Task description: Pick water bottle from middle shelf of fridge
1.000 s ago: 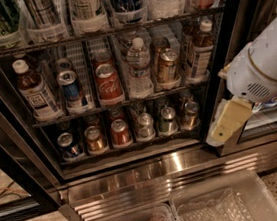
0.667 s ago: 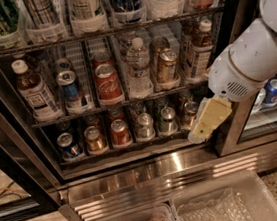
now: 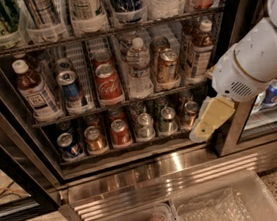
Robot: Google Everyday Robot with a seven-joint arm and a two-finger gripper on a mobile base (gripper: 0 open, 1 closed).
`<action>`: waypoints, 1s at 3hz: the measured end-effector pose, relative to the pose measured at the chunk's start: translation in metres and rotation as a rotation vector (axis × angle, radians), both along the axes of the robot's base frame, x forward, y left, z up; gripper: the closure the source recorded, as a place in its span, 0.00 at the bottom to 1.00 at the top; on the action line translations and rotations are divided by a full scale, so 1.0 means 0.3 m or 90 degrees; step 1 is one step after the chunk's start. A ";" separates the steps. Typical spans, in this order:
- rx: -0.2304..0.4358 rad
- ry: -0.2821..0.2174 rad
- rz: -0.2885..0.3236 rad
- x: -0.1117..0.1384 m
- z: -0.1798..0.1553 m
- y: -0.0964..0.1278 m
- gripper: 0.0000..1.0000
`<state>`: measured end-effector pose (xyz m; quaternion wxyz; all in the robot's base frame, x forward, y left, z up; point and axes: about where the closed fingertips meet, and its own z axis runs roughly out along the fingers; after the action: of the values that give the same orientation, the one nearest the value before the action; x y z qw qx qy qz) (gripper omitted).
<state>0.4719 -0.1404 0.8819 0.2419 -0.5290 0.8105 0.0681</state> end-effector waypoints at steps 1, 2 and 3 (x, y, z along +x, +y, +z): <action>0.046 -0.008 -0.035 0.023 -0.031 0.024 0.00; 0.102 -0.021 -0.079 0.072 -0.081 0.051 0.00; 0.146 -0.041 -0.108 0.125 -0.126 0.093 0.00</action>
Offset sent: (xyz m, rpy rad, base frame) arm 0.0442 0.0216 -0.0441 0.2770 -0.0619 -0.2184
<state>0.5095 -0.1124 0.8441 0.3316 -0.4298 0.8308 0.1224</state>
